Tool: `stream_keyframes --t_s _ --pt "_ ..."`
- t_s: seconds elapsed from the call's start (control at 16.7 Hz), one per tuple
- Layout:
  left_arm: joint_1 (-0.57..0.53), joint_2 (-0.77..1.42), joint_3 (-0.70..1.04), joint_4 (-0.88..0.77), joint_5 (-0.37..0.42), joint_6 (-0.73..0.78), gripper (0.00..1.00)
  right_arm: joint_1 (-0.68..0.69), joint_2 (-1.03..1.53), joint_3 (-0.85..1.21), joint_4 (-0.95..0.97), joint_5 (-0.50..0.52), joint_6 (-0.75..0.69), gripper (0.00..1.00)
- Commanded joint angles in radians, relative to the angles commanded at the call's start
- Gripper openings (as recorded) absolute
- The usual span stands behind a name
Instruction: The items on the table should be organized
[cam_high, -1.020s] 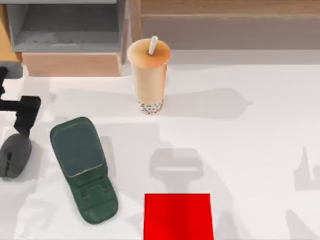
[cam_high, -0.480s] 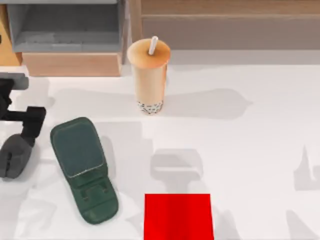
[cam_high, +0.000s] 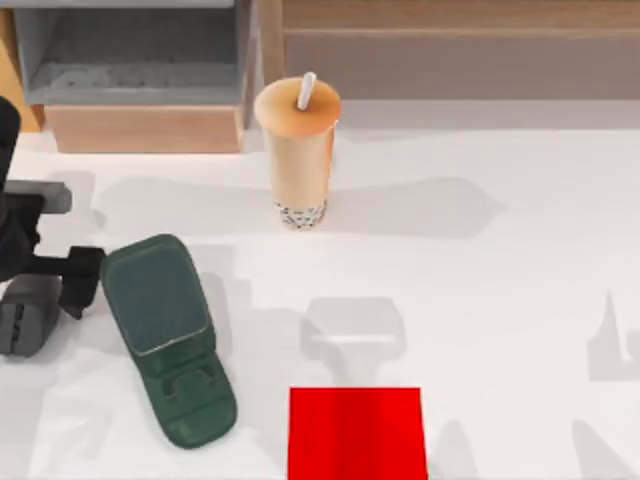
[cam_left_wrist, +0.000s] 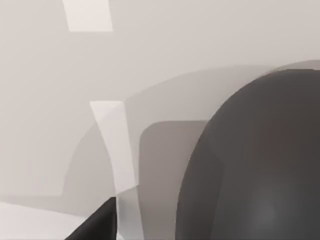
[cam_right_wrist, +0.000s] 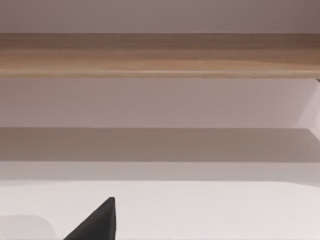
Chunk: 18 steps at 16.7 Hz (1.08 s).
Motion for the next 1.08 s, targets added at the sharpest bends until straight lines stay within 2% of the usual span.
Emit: stream_keyframes --t_s 0.12,0.9,1.08 --pt "0.000 0.000 0.000 0.000 0.000 0.000 1.00 0.000 0.000 0.000 0.000 0.000 0.000 1.00" --pt "0.000 0.000 0.000 0.000 0.000 0.000 0.02 0.000 0.000 0.000 0.000 0.000 0.000 1.00" --pt "0.000 0.000 0.000 0.000 0.000 0.000 0.00 0.000 0.000 0.000 0.000 0.000 0.000 1.00"
